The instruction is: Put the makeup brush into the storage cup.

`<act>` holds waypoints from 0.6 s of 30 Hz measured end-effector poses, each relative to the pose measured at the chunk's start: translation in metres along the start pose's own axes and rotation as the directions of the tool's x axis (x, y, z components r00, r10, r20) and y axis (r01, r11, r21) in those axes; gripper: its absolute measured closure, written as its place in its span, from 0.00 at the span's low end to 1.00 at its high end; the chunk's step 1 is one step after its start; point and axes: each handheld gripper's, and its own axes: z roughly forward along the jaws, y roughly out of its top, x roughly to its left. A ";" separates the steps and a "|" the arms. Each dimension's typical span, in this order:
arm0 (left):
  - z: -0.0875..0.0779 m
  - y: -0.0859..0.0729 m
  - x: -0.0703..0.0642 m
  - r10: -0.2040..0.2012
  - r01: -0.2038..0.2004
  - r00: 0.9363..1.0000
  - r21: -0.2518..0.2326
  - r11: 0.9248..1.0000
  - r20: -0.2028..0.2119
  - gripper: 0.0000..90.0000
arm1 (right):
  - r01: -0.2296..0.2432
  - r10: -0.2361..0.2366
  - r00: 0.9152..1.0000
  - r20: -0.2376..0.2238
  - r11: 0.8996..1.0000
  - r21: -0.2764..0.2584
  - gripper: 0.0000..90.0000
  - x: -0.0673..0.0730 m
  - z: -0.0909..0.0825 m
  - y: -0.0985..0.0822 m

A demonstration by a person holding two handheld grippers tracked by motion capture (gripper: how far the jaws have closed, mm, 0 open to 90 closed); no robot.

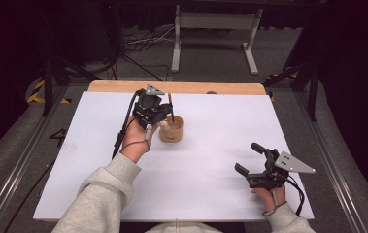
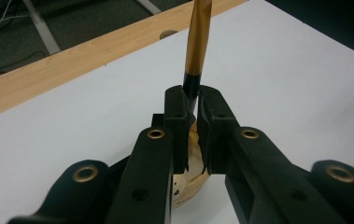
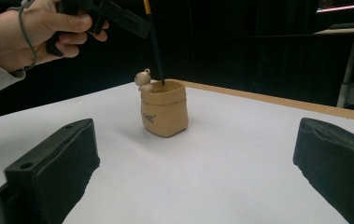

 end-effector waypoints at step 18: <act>0.018 -0.010 0.005 -0.014 0.014 1.000 0.056 0.998 0.003 0.92 | -0.002 0.002 1.000 -0.003 1.000 -0.003 0.00 0.000 0.000 0.000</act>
